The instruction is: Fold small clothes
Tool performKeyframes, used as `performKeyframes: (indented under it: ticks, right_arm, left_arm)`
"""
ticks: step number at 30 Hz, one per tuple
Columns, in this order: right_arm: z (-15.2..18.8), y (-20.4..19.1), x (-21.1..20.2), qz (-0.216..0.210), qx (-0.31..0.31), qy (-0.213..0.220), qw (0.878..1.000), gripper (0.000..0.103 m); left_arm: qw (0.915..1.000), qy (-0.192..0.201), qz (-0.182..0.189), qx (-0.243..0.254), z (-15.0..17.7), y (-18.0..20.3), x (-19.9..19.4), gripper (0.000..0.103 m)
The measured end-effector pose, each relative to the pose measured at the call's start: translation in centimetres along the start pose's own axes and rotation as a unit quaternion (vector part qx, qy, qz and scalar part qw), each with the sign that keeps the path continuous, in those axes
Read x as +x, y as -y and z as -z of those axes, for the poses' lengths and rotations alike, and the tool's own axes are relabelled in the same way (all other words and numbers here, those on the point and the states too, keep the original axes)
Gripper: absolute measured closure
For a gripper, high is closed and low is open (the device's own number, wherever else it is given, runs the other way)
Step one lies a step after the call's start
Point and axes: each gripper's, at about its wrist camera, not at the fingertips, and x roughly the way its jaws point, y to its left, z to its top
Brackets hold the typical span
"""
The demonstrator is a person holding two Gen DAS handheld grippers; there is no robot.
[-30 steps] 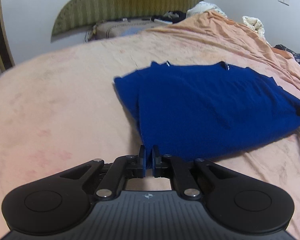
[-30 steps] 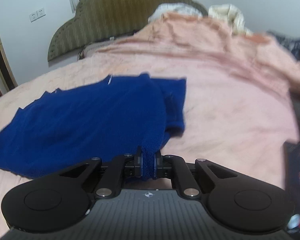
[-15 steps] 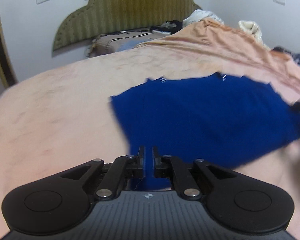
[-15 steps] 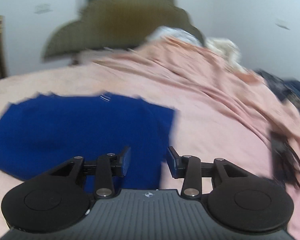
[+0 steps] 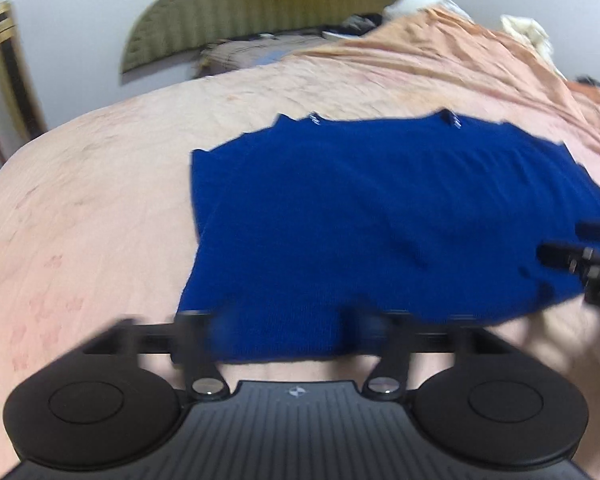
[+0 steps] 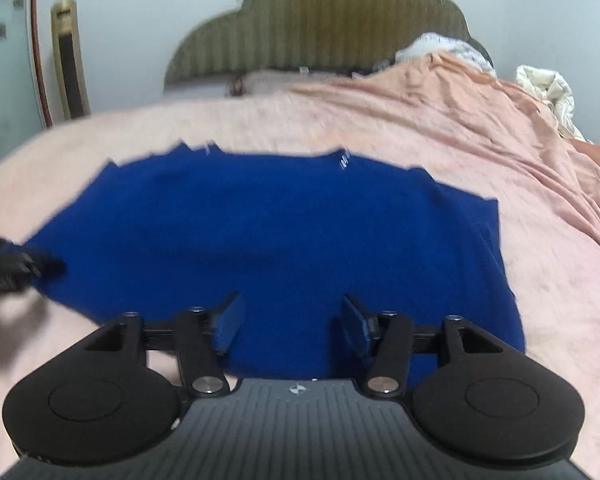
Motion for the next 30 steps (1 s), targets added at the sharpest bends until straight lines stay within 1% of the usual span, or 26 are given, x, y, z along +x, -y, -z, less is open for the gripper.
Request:
performKeyframes:
  ticks: [1, 4, 5, 6, 8, 10, 11, 13, 16, 19, 23, 25, 30]
  right_arm:
    - [0.0, -0.2, 0.3, 0.003, -0.001, 0.001, 1.000, 0.033]
    - [1.0, -0.6, 1.4, 0.018, -0.004, -0.015, 1.000, 0.033]
    - [1.3, -0.5, 1.5, 0.020, 0.000, -0.016, 1.000, 0.032]
    - [1.6, -0.5, 1.4, 0.022, 0.003, -0.008, 1.000, 0.031]
    - [2.0, -0.7, 1.3, 0.031, 0.002, 0.000, 1.000, 0.024]
    - [2.3, -0.7, 1.4, 0.035, 0.004, 0.000, 0.999, 0.010]
    - [2.5, -0.7, 1.4, 0.034, 0.005, -0.003, 0.999, 0.006]
    - [2.6, -1.1, 1.5, 0.036, -0.004, -0.005, 0.999, 0.001]
    - [2.7, -1.4, 1.6, 0.046, -0.012, -0.006, 0.999, 0.000]
    - [2.7, -1.1, 1.7, 0.041, -0.004, -0.007, 0.999, 0.000]
    - [2.7, -1.1, 1.6, 0.041, -0.004, -0.007, 0.999, 0.000]
    - [2.8, -1.1, 1.7, 0.041, -0.004, -0.007, 0.999, 0.000]
    - [2.8, -1.2, 1.7, 0.040, -0.002, -0.007, 0.999, 0.000]
  left_arm:
    - [0.9999, 0.002, -0.006, -0.011, 0.1, 0.2, 0.0, 0.026]
    - [0.9988, -0.013, -0.018, -0.044, 0.5, 0.3, 0.4, 0.026]
    - [0.9983, -0.016, -0.022, -0.051, 0.7, 0.4, 0.4, 0.026]
    - [0.9979, -0.018, -0.026, -0.056, 0.9, 0.5, 0.5, 0.027]
    - [0.9975, -0.014, -0.036, -0.059, 1.2, 0.7, 0.3, 0.027]
    - [0.9973, -0.012, -0.045, -0.057, 1.4, 1.1, 0.3, 0.026]
    - [0.9972, -0.011, -0.048, -0.057, 1.6, 1.2, 0.3, 0.025]
    - [0.9968, -0.008, -0.053, -0.059, 1.8, 1.3, 0.4, 0.023]
    - [0.9964, 0.000, -0.064, -0.056, 2.2, 1.6, 0.4, 0.021]
    - [0.9961, 0.008, -0.072, -0.051, 2.4, 1.9, 0.3, 0.020]
    - [0.9959, 0.010, -0.072, -0.054, 2.6, 1.8, 0.3, 0.018]
    - [0.9957, 0.012, -0.073, -0.057, 2.7, 1.7, 0.4, 0.016]
    - [0.9954, 0.018, -0.068, -0.065, 3.0, 1.5, 0.3, 0.016]
